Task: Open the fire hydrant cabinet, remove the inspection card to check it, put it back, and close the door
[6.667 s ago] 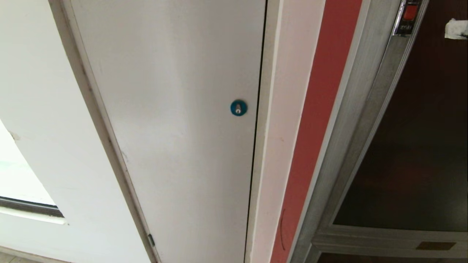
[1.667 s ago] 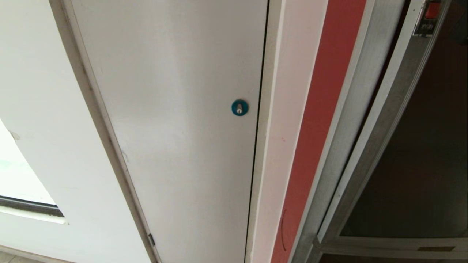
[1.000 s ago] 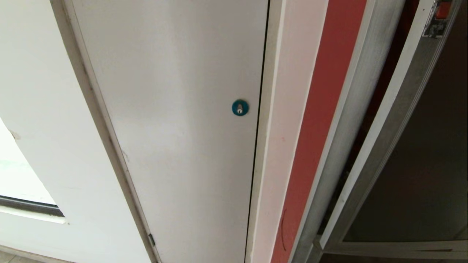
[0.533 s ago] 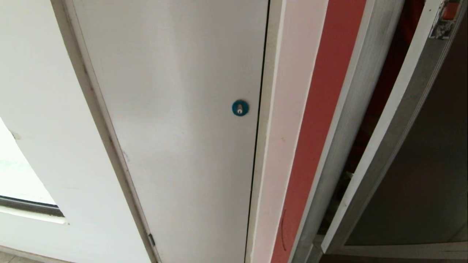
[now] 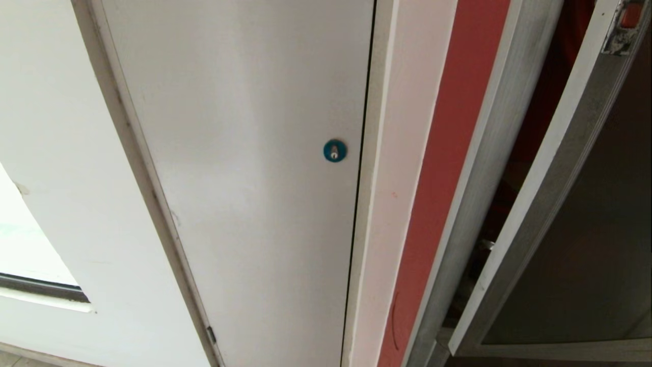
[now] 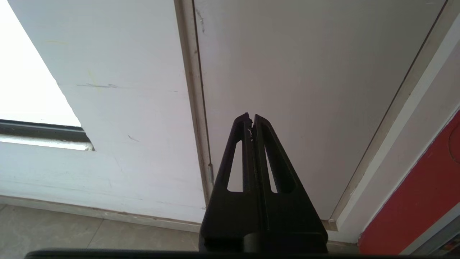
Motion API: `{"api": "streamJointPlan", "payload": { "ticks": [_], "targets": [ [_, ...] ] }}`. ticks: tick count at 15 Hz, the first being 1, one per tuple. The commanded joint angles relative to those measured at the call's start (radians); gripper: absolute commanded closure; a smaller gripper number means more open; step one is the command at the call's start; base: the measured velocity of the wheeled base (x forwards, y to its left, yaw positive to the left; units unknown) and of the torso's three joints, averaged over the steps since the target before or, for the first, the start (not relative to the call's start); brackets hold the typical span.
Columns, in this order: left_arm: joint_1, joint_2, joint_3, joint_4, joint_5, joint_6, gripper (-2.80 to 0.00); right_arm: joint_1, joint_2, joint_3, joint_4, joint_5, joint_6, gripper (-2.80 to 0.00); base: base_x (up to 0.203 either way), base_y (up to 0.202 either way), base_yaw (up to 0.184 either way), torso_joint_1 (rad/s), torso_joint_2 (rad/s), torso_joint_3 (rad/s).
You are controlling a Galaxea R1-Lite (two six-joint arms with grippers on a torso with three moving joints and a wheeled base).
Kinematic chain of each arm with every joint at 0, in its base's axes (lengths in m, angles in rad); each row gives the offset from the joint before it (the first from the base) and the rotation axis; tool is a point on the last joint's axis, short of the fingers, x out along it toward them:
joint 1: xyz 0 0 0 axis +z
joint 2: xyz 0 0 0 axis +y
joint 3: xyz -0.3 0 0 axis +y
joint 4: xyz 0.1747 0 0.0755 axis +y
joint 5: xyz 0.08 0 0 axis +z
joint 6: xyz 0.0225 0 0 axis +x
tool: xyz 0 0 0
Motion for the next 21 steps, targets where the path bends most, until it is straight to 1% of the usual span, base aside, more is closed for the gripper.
{"api": "streamJointPlan", "payload": {
  "ticks": [1, 2, 3, 8, 12, 16, 20, 21],
  "targets": [
    [0.000, 0.001, -0.001, 0.000, 0.001, -0.001, 0.00, 0.000, -0.006, 0.003, -0.003, -0.005, -0.003, 0.00, 0.000, 0.000, 0.000, 0.000, 0.00, 0.000],
    [0.000, 0.001, -0.001, 0.000, 0.001, 0.001, 0.00, 0.000, -0.007, 0.005, -0.003, -0.005, -0.004, 0.00, 0.000, 0.000, 0.000, 0.000, 0.00, 0.000],
    [0.000, 0.001, 0.001, 0.000, 0.001, 0.000, 0.00, 0.000, -0.007, 0.005, -0.003, -0.005, -0.004, -2.80, 0.000, 0.000, 0.000, 0.000, 0.00, 0.000],
    [0.000, 0.001, -0.001, 0.000, 0.001, -0.001, 0.00, 0.000, -0.016, 0.011, -0.003, -0.003, -0.017, -2.80, 0.000, 0.000, 0.000, 0.000, 0.00, 0.000],
    [0.000, 0.001, 0.000, 0.000, 0.001, -0.001, 0.00, 0.001, -0.049, 0.052, -0.002, 0.000, -0.023, -2.80, 0.000, 0.000, 0.000, 0.000, 0.00, 0.000],
    [0.000, 0.001, 0.001, 0.000, 0.001, -0.001, 0.00, 0.002, -0.125, 0.100, 0.053, 0.038, -0.030, -2.80, 0.000, 0.000, 0.000, 0.000, 0.00, 0.000],
    [0.000, 0.001, -0.001, 0.000, 0.001, -0.001, 0.00, 0.000, -0.214, 0.161, 0.086, 0.048, -0.030, -2.80, 0.000, 0.000, 0.000, 0.000, 0.00, 0.000],
    [0.000, 0.001, -0.001, 0.000, 0.001, 0.001, 0.00, -0.001, -0.237, 0.184, 0.092, 0.051, -0.030, 0.00, 0.000, 0.000, 0.000, 0.000, 0.00, 0.000]
  ]
}}
